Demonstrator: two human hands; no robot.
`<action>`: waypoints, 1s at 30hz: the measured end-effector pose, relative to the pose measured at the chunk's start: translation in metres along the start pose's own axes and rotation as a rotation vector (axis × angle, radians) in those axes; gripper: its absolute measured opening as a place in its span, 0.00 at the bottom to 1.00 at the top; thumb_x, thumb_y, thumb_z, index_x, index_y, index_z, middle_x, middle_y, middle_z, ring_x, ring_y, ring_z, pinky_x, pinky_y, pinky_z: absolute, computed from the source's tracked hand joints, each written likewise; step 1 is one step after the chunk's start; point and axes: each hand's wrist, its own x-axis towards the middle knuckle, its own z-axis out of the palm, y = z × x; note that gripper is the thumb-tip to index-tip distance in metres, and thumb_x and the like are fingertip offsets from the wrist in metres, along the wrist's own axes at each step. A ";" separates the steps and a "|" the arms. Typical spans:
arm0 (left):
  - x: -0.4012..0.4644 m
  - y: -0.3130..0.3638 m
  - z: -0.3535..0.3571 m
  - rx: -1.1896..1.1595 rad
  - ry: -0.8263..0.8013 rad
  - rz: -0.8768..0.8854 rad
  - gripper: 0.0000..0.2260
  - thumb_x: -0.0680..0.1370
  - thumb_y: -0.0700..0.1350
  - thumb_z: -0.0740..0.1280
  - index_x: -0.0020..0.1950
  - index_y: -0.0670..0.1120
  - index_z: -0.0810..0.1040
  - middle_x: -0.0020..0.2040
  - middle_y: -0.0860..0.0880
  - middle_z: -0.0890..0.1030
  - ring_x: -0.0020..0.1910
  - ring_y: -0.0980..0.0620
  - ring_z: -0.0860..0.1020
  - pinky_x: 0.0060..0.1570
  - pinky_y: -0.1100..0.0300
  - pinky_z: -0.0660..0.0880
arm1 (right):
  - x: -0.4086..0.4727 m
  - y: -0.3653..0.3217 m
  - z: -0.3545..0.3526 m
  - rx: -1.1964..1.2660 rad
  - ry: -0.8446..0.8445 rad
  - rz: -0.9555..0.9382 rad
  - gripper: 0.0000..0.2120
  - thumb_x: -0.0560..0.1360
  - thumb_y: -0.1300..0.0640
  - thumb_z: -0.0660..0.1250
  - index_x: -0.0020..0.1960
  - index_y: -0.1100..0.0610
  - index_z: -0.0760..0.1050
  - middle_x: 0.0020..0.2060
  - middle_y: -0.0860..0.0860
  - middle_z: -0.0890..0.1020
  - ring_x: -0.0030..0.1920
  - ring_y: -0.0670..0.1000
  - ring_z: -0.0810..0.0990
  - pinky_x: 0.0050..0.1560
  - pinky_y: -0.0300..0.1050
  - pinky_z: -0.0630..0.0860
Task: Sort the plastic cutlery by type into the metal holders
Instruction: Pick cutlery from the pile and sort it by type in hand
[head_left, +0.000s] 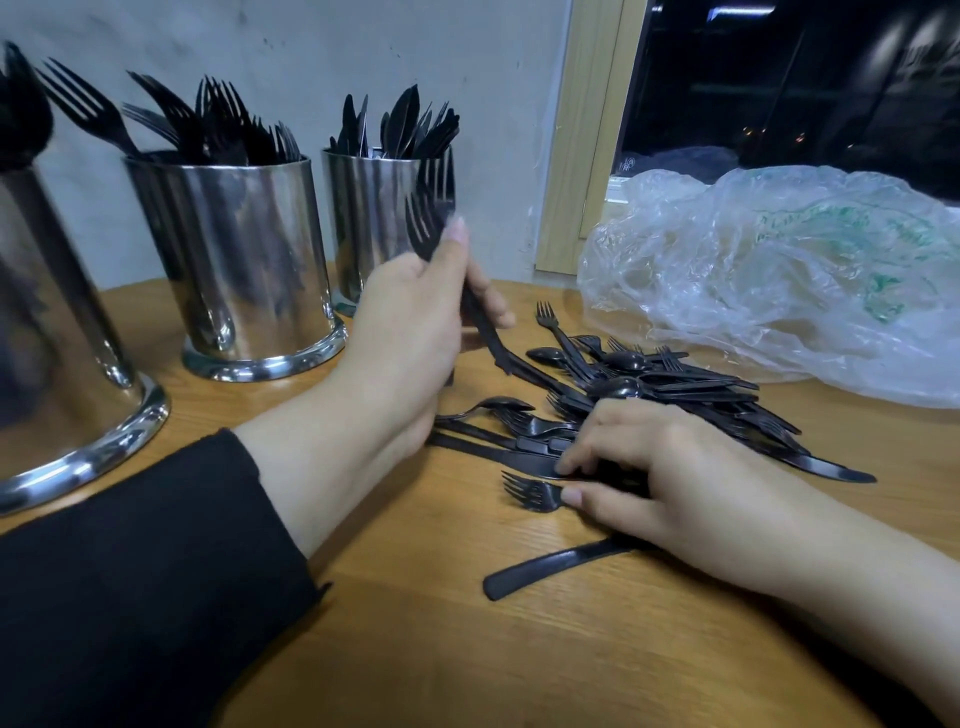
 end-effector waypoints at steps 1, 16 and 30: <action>0.001 0.000 -0.001 -0.036 0.014 -0.009 0.18 0.85 0.56 0.59 0.42 0.46 0.74 0.29 0.50 0.74 0.29 0.49 0.77 0.33 0.54 0.78 | 0.000 0.001 0.001 -0.014 -0.023 0.002 0.11 0.76 0.41 0.68 0.56 0.43 0.80 0.48 0.38 0.76 0.52 0.41 0.76 0.54 0.37 0.72; 0.000 -0.009 -0.005 0.013 -0.042 -0.009 0.16 0.86 0.56 0.58 0.55 0.46 0.81 0.29 0.53 0.67 0.25 0.55 0.62 0.24 0.61 0.61 | 0.001 0.003 0.001 0.030 -0.034 -0.002 0.04 0.76 0.41 0.67 0.46 0.41 0.76 0.47 0.37 0.76 0.52 0.41 0.75 0.49 0.34 0.70; -0.010 -0.006 0.008 0.031 -0.132 0.022 0.12 0.87 0.48 0.58 0.55 0.45 0.79 0.33 0.48 0.77 0.29 0.51 0.76 0.28 0.57 0.75 | 0.009 -0.020 -0.014 0.666 0.638 0.183 0.08 0.74 0.47 0.69 0.44 0.51 0.79 0.35 0.49 0.81 0.36 0.45 0.76 0.40 0.35 0.72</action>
